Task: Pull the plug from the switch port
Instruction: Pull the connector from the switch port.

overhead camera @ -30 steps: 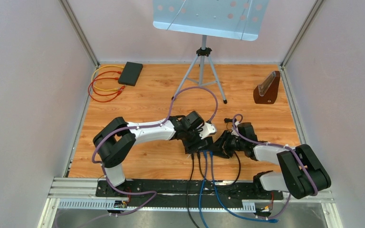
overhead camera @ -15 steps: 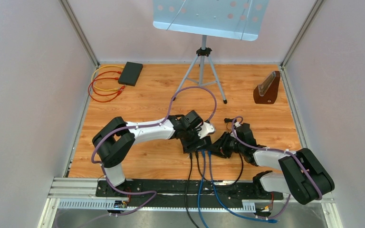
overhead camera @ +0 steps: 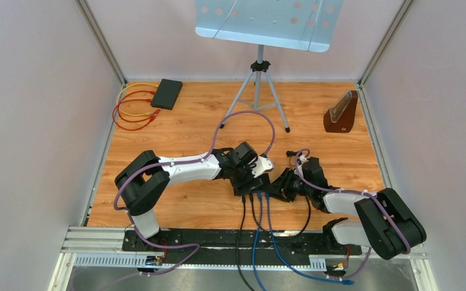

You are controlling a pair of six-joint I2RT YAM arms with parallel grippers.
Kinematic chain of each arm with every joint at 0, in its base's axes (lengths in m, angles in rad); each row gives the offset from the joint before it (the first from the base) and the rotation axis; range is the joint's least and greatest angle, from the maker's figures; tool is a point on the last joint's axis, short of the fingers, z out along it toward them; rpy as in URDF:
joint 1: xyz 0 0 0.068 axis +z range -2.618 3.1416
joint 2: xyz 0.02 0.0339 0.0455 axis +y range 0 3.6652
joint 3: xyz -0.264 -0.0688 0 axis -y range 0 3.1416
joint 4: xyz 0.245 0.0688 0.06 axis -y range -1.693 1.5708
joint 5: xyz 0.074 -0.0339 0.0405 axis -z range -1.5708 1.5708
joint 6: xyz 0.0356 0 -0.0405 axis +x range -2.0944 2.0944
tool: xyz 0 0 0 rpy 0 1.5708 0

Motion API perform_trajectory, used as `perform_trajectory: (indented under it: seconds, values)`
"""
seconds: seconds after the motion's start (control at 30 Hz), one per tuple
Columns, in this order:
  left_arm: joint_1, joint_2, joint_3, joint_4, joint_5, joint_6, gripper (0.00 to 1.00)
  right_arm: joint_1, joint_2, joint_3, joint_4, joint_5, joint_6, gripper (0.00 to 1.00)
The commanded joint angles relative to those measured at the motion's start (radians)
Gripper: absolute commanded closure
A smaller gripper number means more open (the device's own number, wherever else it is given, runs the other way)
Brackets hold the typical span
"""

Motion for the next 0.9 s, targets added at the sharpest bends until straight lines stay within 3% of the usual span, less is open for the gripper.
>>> perform_trajectory:
  seconds: [0.0,0.1,0.13,0.37,0.87]
  values:
    - [-0.011,-0.007,-0.029,-0.027,-0.018,0.005,0.31,0.001,-0.019,-0.005,0.04,-0.012,-0.076,0.62]
    - [-0.011,-0.009,-0.03,-0.025,-0.02,0.005,0.32,0.001,-0.031,-0.006,0.053,-0.049,-0.103,0.46]
    - [-0.011,-0.01,-0.029,-0.024,-0.02,0.005,0.32,0.001,-0.038,-0.009,0.042,-0.041,-0.103,0.47]
    - [-0.011,-0.001,-0.015,-0.031,-0.021,0.02,0.32,0.001,-0.094,-0.029,-0.039,0.053,-0.081,0.69]
    - [-0.011,0.02,0.005,-0.04,-0.007,0.021,0.33,0.001,0.0,-0.052,0.136,0.049,0.032,0.75]
